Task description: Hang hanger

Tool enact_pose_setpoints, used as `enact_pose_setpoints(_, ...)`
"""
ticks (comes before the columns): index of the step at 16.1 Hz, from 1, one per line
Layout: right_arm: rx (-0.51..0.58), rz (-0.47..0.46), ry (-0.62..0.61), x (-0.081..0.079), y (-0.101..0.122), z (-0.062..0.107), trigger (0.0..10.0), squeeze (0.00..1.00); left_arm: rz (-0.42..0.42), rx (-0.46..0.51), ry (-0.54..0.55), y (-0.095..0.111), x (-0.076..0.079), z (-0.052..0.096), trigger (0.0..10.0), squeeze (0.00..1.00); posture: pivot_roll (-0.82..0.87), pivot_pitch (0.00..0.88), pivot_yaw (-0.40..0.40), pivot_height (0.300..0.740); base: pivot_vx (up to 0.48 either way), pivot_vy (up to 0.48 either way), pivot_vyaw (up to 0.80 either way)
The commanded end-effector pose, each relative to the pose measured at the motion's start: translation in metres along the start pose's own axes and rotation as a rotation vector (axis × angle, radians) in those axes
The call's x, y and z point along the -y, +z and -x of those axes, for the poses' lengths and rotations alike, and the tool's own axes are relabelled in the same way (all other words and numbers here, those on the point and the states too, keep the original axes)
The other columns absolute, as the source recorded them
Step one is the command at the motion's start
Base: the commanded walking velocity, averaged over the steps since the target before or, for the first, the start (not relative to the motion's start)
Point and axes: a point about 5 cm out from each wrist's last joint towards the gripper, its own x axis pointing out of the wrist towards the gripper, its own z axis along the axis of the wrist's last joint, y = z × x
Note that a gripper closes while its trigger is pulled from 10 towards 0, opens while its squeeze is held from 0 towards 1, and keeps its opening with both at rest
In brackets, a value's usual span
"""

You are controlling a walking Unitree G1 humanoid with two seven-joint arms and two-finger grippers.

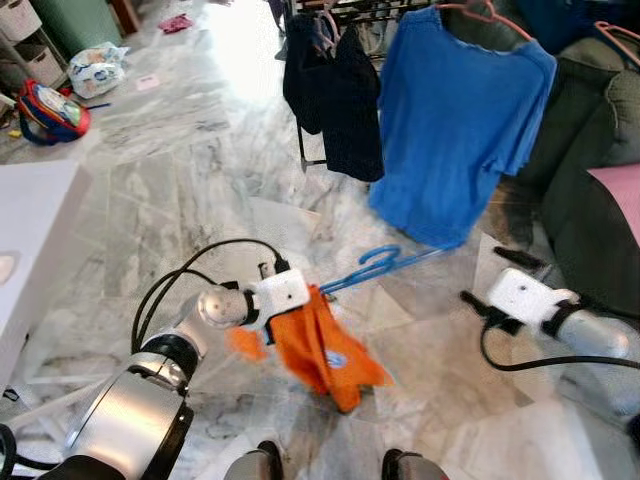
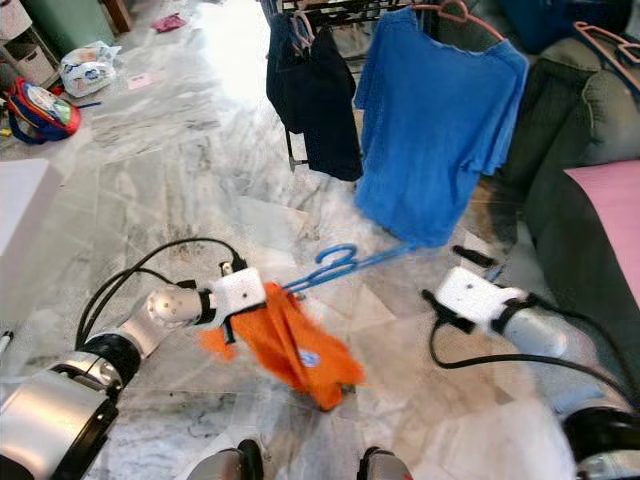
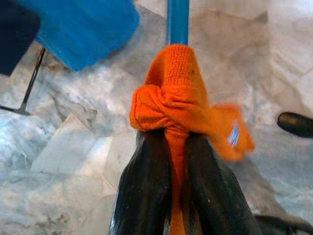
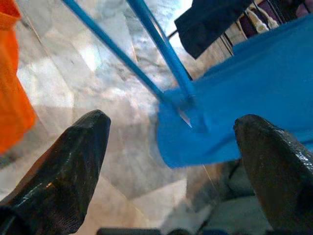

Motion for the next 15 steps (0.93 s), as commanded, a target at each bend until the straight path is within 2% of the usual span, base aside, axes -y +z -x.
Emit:
enact_pose_setpoints(1,-0.013,-0.004,-0.002,-0.004,-0.005,0.003,10.0,1.00,0.013,0.005,0.043,0.002,-0.007,0.002,10.0,0.00,-0.14,0.169,0.066,0.740,0.000,0.000,0.00)
enact_pose_setpoints(2,-0.019,-0.013,-0.042,-0.003,-0.006,0.001,10.0,1.00,0.060,-0.007,0.084,-0.001,-0.009,0.002,10.0,0.00,-0.15,0.167,0.066,0.740,0.000,0.000,0.00)
enact_pose_setpoints(4,-0.024,-0.084,-0.142,-0.010,-0.005,-0.004,10.0,1.00,0.232,-0.020,0.228,-0.008,-0.011,0.002,10.0,0.00,-0.15,0.163,0.067,0.740,0.000,0.000,0.00)
enact_pose_setpoints(5,-0.035,-0.164,-0.228,-0.021,-0.007,-0.007,10.0,1.00,0.367,-0.018,0.350,-0.017,-0.009,0.003,10.0,0.00,-0.15,0.150,0.075,0.740,0.000,0.000,0.00)
enact_pose_setpoints(7,-0.053,-0.296,-0.307,-0.040,-0.010,-0.010,10.0,1.00,0.551,-0.044,0.480,-0.031,0.001,0.004,10.0,0.00,-0.15,0.139,0.075,0.740,0.000,0.000,0.00)
enact_pose_setpoints(8,-0.094,-0.407,-0.353,-0.059,-0.016,-0.010,10.0,1.00,0.692,-0.092,0.559,-0.046,0.015,0.005,10.0,0.00,-0.15,0.125,0.073,0.740,0.000,0.000,0.00)
enact_pose_setpoints(10,-0.145,-0.511,-0.394,-0.075,-0.022,-0.010,10.0,1.00,0.789,-0.141,0.607,-0.057,0.029,0.006,10.0,0.00,-0.14,0.112,0.067,0.740,0.000,0.000,0.00)
enact_pose_setpoints(11,-0.215,-0.603,-0.414,-0.093,-0.030,-0.009,10.0,1.00,0.832,-0.199,0.637,-0.068,0.043,0.008,10.0,0.00,-0.13,0.102,0.058,0.740,0.000,0.000,0.00)
enact_pose_setpoints(12,-0.237,-0.611,-0.408,-0.099,-0.031,-0.009,10.0,1.00,0.851,-0.221,0.650,-0.071,0.048,0.009,10.0,0.00,-0.13,0.100,0.057,0.740,0.000,0.000,0.00)
enact_pose_setpoints(13,-0.275,-0.700,-0.430,-0.109,-0.035,-0.008,10.0,0.93,0.840,-0.256,0.653,-0.077,0.056,0.011,10.0,0.00,-0.12,0.093,0.052,0.740,0.000,0.000,0.00)
enact_pose_setpoints(14,-0.328,-0.815,-0.446,-0.122,-0.040,-0.006,10.0,0.00,0.847,-0.309,0.659,-0.087,0.068,0.015,10.0,0.00,-0.09,0.077,0.038,0.740,0.000,0.000,0.00)
enact_pose_setpoints(15,-0.364,-0.869,-0.440,-0.133,-0.041,-0.006,10.0,0.00,0.866,-0.357,0.663,-0.097,0.079,0.021,10.0,0.00,-0.08,0.062,0.028,0.740,0.000,0.000,0.00)
